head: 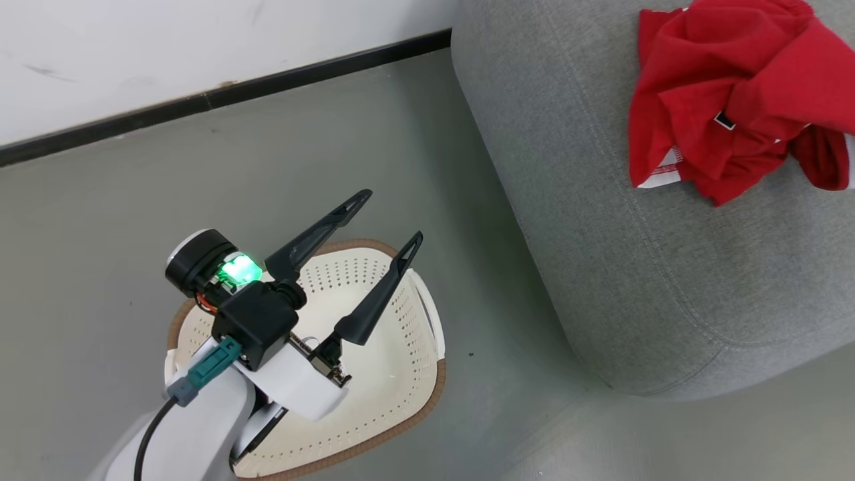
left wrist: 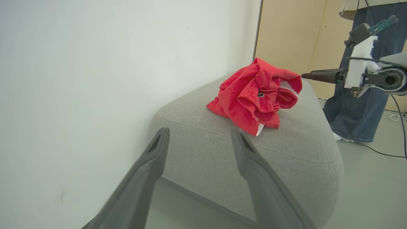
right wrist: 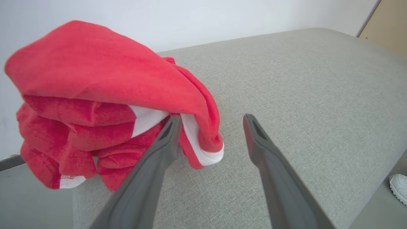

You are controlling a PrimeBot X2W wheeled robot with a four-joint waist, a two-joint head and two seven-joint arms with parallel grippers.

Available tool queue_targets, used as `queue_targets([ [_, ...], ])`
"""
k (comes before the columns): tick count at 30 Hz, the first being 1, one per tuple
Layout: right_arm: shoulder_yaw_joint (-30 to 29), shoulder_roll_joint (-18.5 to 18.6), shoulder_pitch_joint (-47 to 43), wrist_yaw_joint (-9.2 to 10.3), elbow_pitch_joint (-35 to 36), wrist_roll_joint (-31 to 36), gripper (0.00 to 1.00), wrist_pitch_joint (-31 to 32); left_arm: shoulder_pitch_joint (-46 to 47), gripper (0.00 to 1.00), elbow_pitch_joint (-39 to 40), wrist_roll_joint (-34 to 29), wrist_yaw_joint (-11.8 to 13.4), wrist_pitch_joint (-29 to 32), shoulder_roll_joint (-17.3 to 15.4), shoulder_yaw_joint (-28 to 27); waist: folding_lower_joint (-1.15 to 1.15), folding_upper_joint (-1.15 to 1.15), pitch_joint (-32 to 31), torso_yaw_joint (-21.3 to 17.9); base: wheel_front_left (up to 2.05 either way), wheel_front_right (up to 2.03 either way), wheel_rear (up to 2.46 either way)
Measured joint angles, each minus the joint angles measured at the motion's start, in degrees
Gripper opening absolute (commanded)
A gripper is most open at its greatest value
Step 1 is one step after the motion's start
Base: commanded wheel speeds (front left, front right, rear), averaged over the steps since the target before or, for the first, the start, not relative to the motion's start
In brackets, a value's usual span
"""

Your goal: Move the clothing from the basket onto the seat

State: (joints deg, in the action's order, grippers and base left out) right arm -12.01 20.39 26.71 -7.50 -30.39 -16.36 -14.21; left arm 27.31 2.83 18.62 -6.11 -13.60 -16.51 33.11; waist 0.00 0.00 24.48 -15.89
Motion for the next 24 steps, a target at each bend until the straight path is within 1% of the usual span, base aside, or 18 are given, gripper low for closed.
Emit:
queue_targets([
  [3,0.88,-0.27,-0.63,0.00,3.16,-1.41,1.00,-0.01,-0.05,1.00,-0.47,0.23,0.29,-0.12,0.00,-0.79,0.00,0.00,-0.93,-0.64,0.00,0.00,0.00],
  [8,3.42,-0.43,-0.67,0.00,7.38,-1.64,1.00,-0.09,-0.70,1.00,-1.41,0.87,0.94,-0.56,0.13,-2.12,0.00,0.00,-2.71,-1.35,0.00,0.00,0.00],
  [11,5.26,-1.30,-0.64,0.00,9.80,-1.75,1.00,-0.14,-1.33,1.00,-2.12,0.98,1.70,-0.62,0.21,-3.21,0.00,0.00,-3.87,-1.46,0.00,0.00,0.00],
  [17,9.82,-3.61,-0.54,0.00,13.12,-0.68,1.00,-0.16,-3.16,1.00,-3.83,0.98,3.77,-0.63,0.12,-5.75,0.00,0.00,-6.31,-0.93,0.00,0.00,0.00],
  [24,14.57,-5.65,-0.19,0.00,14.19,1.46,1.00,-0.15,-6.61,1.00,-5.92,1.05,6.70,-0.70,0.23,-8.67,0.00,0.00,-9.18,0.86,0.00,0.00,0.00],
])
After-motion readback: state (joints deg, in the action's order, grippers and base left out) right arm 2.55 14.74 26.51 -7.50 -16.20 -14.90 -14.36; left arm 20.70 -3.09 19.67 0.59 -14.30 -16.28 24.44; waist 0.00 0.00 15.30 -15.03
